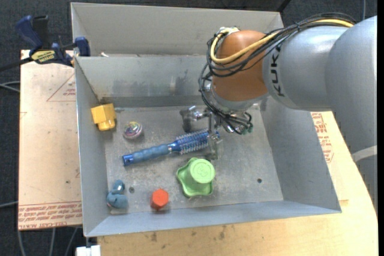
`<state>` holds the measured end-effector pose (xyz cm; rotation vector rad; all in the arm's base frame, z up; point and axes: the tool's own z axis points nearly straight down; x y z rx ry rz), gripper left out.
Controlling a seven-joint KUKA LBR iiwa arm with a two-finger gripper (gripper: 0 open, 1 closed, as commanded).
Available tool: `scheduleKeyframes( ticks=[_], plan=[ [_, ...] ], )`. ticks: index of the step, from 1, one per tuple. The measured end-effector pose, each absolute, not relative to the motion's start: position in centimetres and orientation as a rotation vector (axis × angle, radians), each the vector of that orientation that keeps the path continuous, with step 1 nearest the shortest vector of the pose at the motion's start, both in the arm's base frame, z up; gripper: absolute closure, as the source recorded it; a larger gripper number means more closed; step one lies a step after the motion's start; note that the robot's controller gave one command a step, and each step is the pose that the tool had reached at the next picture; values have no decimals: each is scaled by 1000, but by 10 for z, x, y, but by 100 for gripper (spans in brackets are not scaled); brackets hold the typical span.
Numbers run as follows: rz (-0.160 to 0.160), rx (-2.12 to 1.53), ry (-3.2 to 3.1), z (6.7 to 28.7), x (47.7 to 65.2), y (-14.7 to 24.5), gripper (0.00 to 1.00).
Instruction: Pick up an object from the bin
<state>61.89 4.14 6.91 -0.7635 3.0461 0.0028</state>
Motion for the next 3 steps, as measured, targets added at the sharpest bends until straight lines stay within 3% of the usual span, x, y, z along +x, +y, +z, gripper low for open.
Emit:
scheduleKeyframes(
  ticks=[1,3],
  plan=[
    [3,-762,3046,69,619,41,100],
    [-1,-761,3041,143,621,43,100]
  ],
)
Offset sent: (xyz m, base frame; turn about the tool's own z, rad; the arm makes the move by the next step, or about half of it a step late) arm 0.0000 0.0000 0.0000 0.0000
